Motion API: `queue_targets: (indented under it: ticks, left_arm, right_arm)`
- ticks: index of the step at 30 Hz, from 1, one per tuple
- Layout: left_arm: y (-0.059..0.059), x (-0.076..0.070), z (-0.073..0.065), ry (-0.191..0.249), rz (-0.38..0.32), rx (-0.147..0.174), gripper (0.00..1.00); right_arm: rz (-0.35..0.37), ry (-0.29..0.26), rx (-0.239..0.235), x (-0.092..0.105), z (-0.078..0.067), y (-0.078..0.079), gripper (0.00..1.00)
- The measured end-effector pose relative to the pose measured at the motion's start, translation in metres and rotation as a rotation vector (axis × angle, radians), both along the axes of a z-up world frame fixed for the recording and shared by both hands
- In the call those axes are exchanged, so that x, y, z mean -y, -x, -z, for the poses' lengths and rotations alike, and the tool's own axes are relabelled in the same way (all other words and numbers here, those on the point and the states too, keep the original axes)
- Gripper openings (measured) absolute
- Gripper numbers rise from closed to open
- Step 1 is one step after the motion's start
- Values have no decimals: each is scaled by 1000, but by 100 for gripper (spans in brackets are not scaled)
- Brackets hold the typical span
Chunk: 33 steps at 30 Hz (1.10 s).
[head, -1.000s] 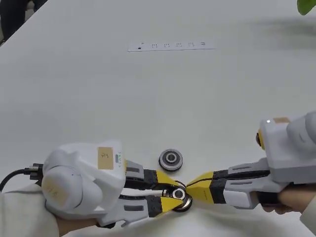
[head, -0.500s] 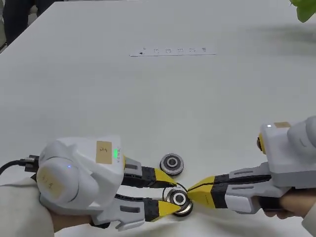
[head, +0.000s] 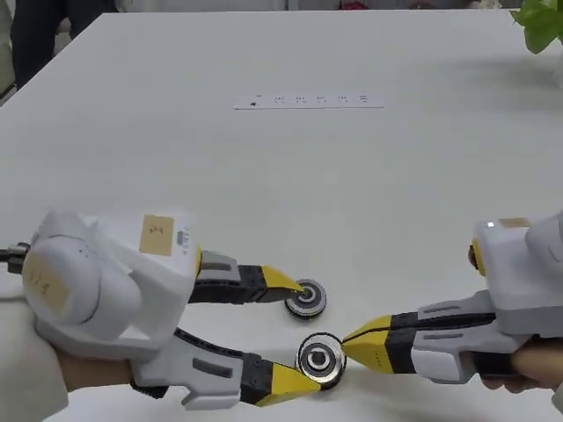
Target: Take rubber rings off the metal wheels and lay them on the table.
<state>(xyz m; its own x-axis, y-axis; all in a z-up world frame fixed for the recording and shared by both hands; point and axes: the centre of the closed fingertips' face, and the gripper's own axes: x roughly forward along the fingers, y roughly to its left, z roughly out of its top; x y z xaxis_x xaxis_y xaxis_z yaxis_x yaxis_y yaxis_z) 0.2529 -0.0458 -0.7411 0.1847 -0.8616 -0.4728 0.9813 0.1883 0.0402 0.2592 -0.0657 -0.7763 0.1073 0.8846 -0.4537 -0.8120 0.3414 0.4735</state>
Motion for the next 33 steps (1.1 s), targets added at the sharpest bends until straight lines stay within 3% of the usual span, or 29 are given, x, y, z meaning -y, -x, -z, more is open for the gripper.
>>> queue_targets:
  ticks: [6, 15, 26, 33]
  left_arm:
    - [-6, -12, -14, 10, -30, 21, 60]
    - [-5, -28, -35, 23, -49, 53, 73]
    - [2, -47, -46, 45, -74, 28, 83]
    - [3, -68, -49, 45, -122, 36, 86]
  right_arm:
    - [0, 6, 7, 4, -5, 0, 0]
    - [-1, 6, 20, 8, -17, -1, 0]
    - [-18, 22, 40, 8, -27, 1, 0]
    - [-29, 23, 51, 6, -35, 2, 0]
